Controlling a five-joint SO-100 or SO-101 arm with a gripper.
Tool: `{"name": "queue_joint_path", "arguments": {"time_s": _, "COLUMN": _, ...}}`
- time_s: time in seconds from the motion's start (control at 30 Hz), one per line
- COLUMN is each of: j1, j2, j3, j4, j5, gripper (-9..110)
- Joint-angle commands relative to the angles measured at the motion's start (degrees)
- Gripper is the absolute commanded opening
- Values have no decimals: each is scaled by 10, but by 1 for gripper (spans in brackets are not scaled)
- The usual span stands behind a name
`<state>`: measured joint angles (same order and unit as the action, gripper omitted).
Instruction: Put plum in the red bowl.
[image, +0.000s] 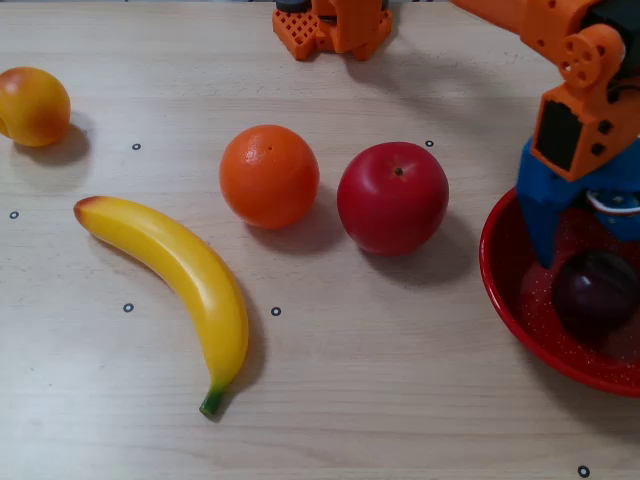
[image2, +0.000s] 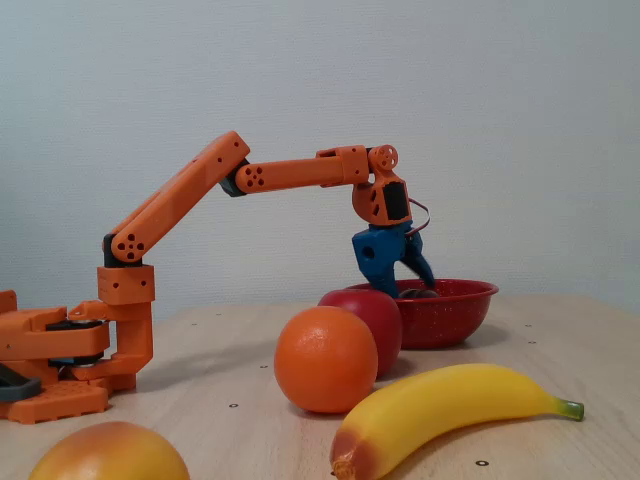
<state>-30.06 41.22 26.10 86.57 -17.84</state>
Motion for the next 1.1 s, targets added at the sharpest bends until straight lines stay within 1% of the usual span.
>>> {"name": "queue_joint_path", "arguments": {"time_s": 0.0, "j1": -4, "j2": 51, "j3": -72, "j4": 7, "j5": -19, "gripper": 49}}
{"name": "queue_joint_path", "arguments": {"time_s": 0.1, "j1": -2, "j2": 70, "j3": -71, "j4": 8, "j5": -22, "gripper": 48}}
{"name": "queue_joint_path", "arguments": {"time_s": 0.4, "j1": 18, "j2": 168, "j3": -67, "j4": 41, "j5": -19, "gripper": 24}}
{"name": "queue_joint_path", "arguments": {"time_s": 0.57, "j1": 29, "j2": 214, "j3": -56, "j4": 59, "j5": -18, "gripper": 19}}
{"name": "queue_joint_path", "arguments": {"time_s": 0.67, "j1": 34, "j2": 241, "j3": -45, "j4": 64, "j5": -18, "gripper": 10}}
{"name": "queue_joint_path", "arguments": {"time_s": 0.73, "j1": 39, "j2": 258, "j3": -39, "j4": 68, "j5": -18, "gripper": 1}}
{"name": "queue_joint_path", "arguments": {"time_s": 1.07, "j1": 71, "j2": 349, "j3": 19, "j4": 129, "j5": -15, "gripper": 0}}
